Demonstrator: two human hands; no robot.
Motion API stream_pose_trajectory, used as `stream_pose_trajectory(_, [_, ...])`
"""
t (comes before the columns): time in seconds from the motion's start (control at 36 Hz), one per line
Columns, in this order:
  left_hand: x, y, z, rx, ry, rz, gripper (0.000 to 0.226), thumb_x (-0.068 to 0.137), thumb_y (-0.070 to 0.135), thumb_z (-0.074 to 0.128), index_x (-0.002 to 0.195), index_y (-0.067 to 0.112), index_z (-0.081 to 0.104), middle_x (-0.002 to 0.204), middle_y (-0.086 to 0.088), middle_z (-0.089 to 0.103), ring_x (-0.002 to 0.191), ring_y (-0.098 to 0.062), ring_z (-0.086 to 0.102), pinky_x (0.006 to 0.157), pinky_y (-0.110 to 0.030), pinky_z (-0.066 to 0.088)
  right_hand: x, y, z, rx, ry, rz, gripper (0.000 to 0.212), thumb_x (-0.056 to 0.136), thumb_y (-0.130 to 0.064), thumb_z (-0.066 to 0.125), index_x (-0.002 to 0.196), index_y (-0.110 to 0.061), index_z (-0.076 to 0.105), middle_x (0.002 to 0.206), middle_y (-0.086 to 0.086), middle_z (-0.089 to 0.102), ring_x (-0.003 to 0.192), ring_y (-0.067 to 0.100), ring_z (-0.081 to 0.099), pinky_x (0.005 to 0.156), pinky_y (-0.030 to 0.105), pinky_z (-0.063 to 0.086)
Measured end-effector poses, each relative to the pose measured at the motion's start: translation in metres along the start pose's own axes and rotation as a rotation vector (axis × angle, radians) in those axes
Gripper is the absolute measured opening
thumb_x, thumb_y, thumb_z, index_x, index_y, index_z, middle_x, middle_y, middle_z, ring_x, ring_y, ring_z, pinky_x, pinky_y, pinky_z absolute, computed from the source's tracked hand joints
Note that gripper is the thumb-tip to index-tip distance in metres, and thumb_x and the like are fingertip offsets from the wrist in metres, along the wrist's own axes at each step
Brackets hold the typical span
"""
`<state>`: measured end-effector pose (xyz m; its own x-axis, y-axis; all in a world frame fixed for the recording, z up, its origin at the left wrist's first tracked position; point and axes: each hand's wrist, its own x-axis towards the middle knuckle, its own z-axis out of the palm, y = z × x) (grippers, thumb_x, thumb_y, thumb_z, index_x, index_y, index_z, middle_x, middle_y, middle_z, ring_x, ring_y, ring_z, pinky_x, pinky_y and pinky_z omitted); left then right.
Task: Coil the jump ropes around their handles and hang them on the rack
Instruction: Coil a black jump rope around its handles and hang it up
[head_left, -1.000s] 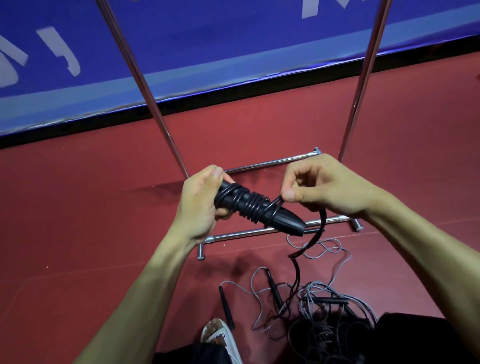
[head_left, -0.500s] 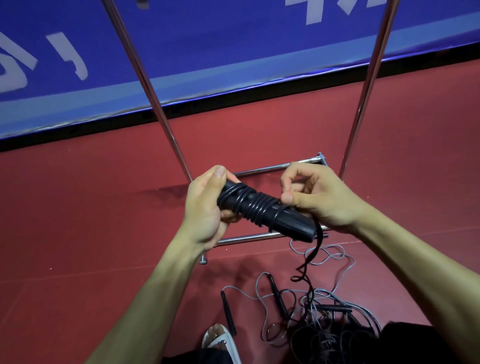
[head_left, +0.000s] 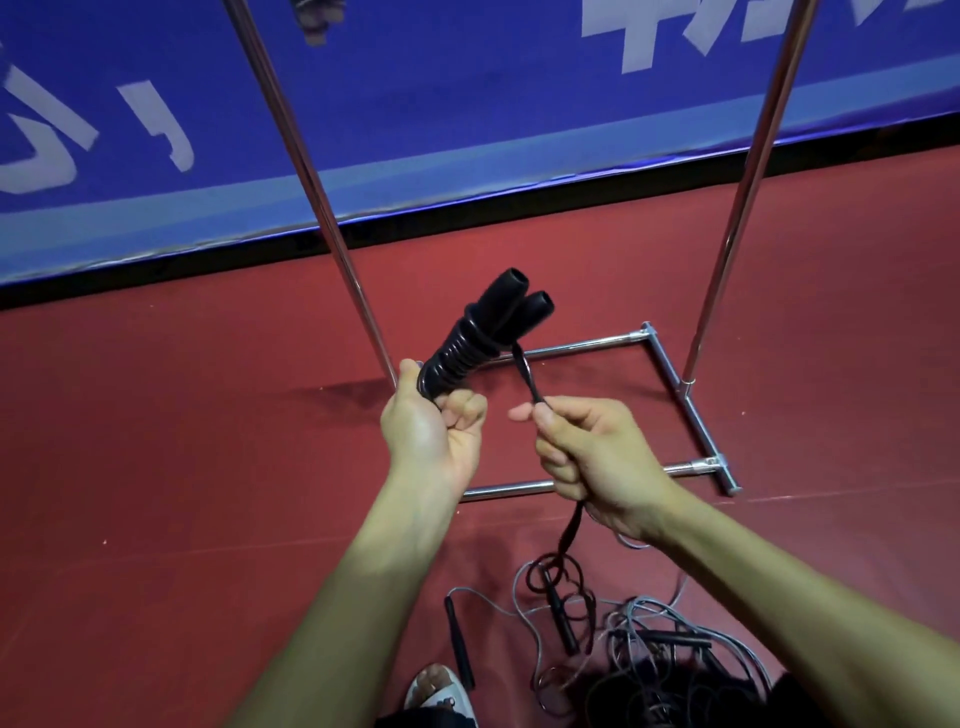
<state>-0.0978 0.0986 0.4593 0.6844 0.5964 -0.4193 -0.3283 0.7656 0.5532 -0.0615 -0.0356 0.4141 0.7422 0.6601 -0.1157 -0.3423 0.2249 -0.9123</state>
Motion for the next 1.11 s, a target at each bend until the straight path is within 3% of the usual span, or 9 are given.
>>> stream_pose_trajectory(0.14, [0.009, 0.0, -0.005, 0.12, 0.051, 0.106, 0.035, 0.107, 0.023, 0.036, 0.073, 0.012, 0.037, 0.044, 0.003, 0.028, 0.035, -0.009, 0.021, 0.037, -0.018, 0.02, 0.004, -0.002, 0.003, 0.106, 0.013, 0.223, 0.033, 0.104, -0.025, 0.041, 0.099, -0.001, 0.063, 0.049, -0.004, 0.028, 0.042, 0.005, 0.022, 0.037, 0.015, 0.02])
stream_pose_trajectory(0.22, [0.01, -0.001, -0.006, 0.176, 0.042, 0.134, 0.036, 0.107, 0.024, 0.036, 0.073, 0.011, 0.036, 0.043, 0.003, 0.032, 0.034, -0.01, 0.022, 0.039, -0.018, 0.02, 0.004, -0.004, 0.001, 0.202, 0.058, 0.291, 0.028, 0.105, -0.023, 0.039, 0.105, -0.007, 0.061, 0.05, -0.006, 0.022, 0.041, 0.003, 0.018, 0.034, 0.014, 0.014])
stream_pose_trajectory(0.31, [0.01, -0.002, -0.005, 0.185, 0.042, 0.144, 0.036, 0.106, 0.023, 0.037, 0.073, 0.011, 0.035, 0.044, 0.003, 0.032, 0.035, -0.009, 0.022, 0.04, -0.02, 0.019, 0.002, -0.007, 0.001, 0.175, 0.062, 0.249, 0.01, 0.103, -0.026, 0.044, 0.098, -0.026, 0.052, 0.051, -0.005, 0.021, 0.04, 0.004, 0.016, 0.034, 0.011, 0.012])
stream_pose_trajectory(0.44, [0.012, 0.001, -0.008, 0.249, 0.015, 0.188, 0.037, 0.107, 0.024, 0.037, 0.073, 0.01, 0.037, 0.042, 0.004, 0.036, 0.035, -0.009, 0.022, 0.04, -0.02, 0.02, 0.003, -0.009, -0.002, 0.05, 0.144, 0.15, 0.024, 0.101, -0.018, 0.051, 0.077, -0.022, 0.047, 0.05, -0.005, 0.029, 0.039, 0.005, 0.02, 0.035, 0.011, 0.016])
stream_pose_trajectory(0.58, [0.014, 0.0, -0.012, 0.277, 0.0, 0.199, 0.035, 0.107, 0.025, 0.036, 0.074, 0.011, 0.039, 0.044, 0.004, 0.038, 0.034, -0.008, 0.022, 0.039, -0.019, 0.021, 0.004, -0.01, -0.007, -0.108, 0.174, 0.114, 0.025, 0.099, -0.014, 0.055, 0.074, -0.017, 0.058, 0.074, -0.001, 0.058, 0.054, 0.009, 0.043, 0.045, 0.022, 0.042])
stream_pose_trajectory(0.72, [0.014, 0.0, -0.011, 0.271, 0.001, 0.206, 0.037, 0.107, 0.024, 0.036, 0.073, 0.01, 0.038, 0.043, 0.004, 0.039, 0.034, -0.008, 0.022, 0.04, -0.019, 0.02, 0.004, -0.007, -0.007, -0.494, 0.237, -0.127, 0.03, 0.1, -0.016, 0.052, 0.074, -0.015, 0.065, 0.056, -0.004, 0.045, 0.045, 0.005, 0.03, 0.044, 0.016, 0.025])
stream_pose_trajectory(0.81, [0.015, -0.001, -0.011, 0.284, 0.007, 0.217, 0.037, 0.107, 0.024, 0.035, 0.073, 0.01, 0.039, 0.042, 0.003, 0.041, 0.034, -0.008, 0.023, 0.04, -0.02, 0.021, 0.003, -0.006, -0.007, -0.6, 0.273, -0.236, 0.027, 0.096, -0.023, 0.059, 0.072, -0.014, 0.068, 0.056, -0.005, 0.04, 0.049, 0.005, 0.03, 0.049, 0.021, 0.026])
stream_pose_trajectory(0.92, [0.017, -0.002, -0.012, 0.332, 0.013, 0.256, 0.036, 0.107, 0.025, 0.035, 0.075, 0.009, 0.041, 0.043, 0.004, 0.042, 0.034, -0.008, 0.024, 0.038, -0.019, 0.022, 0.003, -0.002, -0.008, -0.697, 0.231, -0.254, 0.02, 0.089, -0.026, 0.07, 0.072, -0.016, 0.068, 0.059, -0.005, 0.048, 0.058, 0.007, 0.037, 0.058, 0.028, 0.034])
stream_pose_trajectory(1.11, [0.023, -0.005, -0.013, 0.508, 0.05, 0.425, 0.036, 0.106, 0.024, 0.034, 0.074, 0.011, 0.044, 0.054, -0.002, 0.044, 0.034, -0.008, 0.027, 0.039, -0.018, 0.026, 0.005, 0.001, -0.008, -0.595, 0.228, -0.058, 0.039, 0.103, -0.025, 0.047, 0.076, -0.007, 0.07, 0.049, -0.006, 0.047, 0.039, 0.002, 0.032, 0.044, 0.016, 0.026])
